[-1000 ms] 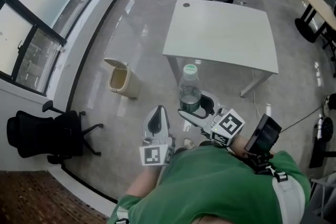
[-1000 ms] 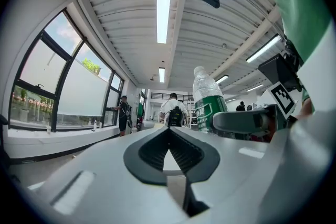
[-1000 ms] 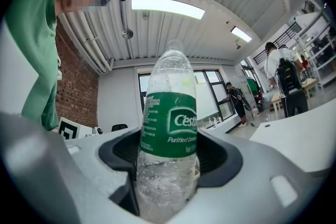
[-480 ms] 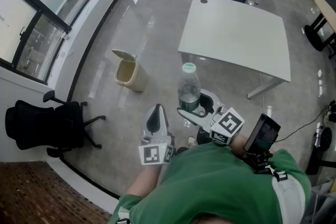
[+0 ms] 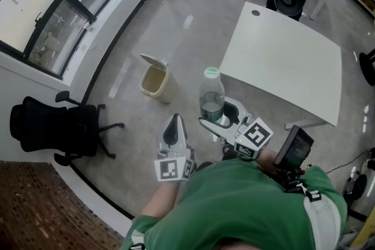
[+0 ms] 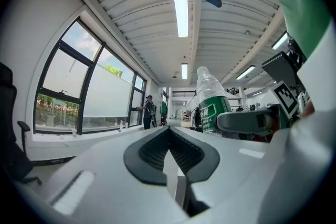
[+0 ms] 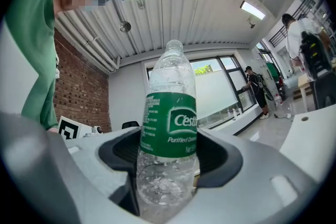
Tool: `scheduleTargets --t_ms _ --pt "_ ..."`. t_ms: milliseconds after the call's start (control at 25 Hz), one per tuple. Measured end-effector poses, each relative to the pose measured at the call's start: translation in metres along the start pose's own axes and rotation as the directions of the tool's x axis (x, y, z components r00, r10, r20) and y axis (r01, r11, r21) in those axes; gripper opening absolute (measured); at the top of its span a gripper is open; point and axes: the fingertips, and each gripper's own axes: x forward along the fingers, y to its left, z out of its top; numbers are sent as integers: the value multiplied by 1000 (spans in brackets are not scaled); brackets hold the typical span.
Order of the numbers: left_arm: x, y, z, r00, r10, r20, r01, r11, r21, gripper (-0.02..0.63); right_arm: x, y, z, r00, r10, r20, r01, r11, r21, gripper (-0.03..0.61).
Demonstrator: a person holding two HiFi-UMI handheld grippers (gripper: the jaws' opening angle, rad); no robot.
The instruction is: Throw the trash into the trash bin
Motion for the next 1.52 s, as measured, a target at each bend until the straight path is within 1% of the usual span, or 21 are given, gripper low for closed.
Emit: scheduleTargets --t_ms 200,360,480,600,720,880,1120,1280,1520 --pt "36 18 -3 996 93 4 -93 995 22 8 34 -36 4 996 92 -7 -92 996 9 314" --pt "57 29 -6 985 169 10 -170 985 32 8 56 -60 3 986 162 -21 -162 987 22 314" --pt "65 39 -10 975 223 5 -223 974 33 8 72 -71 1 978 204 -36 -202 979 35 314" --pt "68 53 -13 966 257 -9 -256 966 36 8 91 -76 -2 972 230 -53 -228 972 50 314" --pt "71 77 -14 958 286 -22 -285 958 34 8 117 -77 -7 965 253 -70 -250 967 59 314" --pt "75 116 -17 953 300 -32 -299 954 22 8 158 -69 -11 958 266 -103 -260 963 74 314" --pt "90 171 -17 953 300 -36 -300 954 12 8 213 -66 -18 952 283 -112 -281 959 39 314" --pt "93 212 -16 955 296 -24 -296 955 6 8 250 -58 -22 958 262 -114 -259 965 38 314" --pt "94 262 -12 954 301 8 -301 954 -4 8 298 -44 -23 959 262 -111 -262 965 12 314"
